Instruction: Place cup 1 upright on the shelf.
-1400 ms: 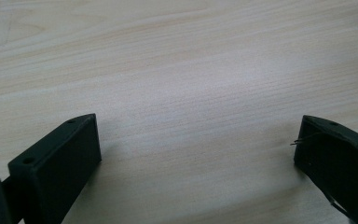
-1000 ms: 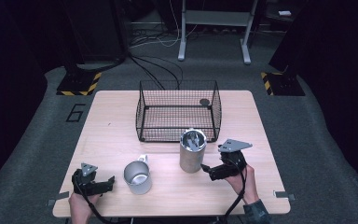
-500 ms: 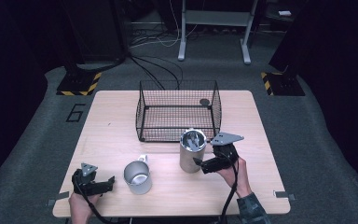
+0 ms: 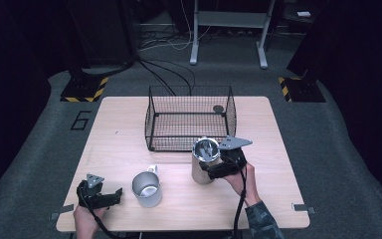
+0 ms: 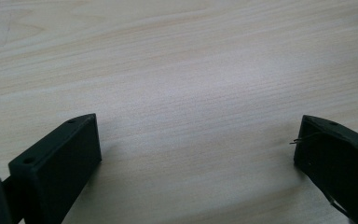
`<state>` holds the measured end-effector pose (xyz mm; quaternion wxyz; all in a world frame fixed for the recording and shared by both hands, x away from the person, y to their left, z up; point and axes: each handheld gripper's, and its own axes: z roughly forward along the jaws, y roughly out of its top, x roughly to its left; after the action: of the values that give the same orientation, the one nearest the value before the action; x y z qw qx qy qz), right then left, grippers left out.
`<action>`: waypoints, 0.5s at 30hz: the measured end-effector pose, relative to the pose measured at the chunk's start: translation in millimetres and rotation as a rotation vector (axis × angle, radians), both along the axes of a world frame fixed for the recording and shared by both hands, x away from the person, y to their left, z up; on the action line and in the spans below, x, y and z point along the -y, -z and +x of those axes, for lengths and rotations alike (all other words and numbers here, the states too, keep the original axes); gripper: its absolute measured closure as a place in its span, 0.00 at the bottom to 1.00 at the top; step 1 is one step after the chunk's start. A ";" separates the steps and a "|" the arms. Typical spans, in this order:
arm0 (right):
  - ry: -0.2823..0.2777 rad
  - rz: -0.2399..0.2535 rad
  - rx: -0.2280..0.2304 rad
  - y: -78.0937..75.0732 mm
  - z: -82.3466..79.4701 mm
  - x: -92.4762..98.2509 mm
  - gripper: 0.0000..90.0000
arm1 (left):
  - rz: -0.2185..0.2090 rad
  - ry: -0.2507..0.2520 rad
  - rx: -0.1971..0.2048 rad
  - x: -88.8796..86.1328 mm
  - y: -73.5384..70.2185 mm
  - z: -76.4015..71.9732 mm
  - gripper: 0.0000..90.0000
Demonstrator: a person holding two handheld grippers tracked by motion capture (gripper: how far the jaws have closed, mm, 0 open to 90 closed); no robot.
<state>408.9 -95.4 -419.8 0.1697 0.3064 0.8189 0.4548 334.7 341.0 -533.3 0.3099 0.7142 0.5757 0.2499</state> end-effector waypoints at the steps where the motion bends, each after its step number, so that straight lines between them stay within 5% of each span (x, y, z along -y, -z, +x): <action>1: 0.004 0.005 0.000 0.2 0.2 -0.9 0.00 | 0.000 0.001 -0.001 0.0 0.0 0.0 0.01; 15: 0.002 0.047 0.006 5.6 4.5 -7.6 0.02 | 0.001 0.001 -0.001 -0.1 0.0 0.0 0.01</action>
<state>413.4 -87.9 -425.4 0.1651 0.3097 0.8072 0.4746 334.7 341.1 -533.3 0.3095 0.7148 0.5752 0.2497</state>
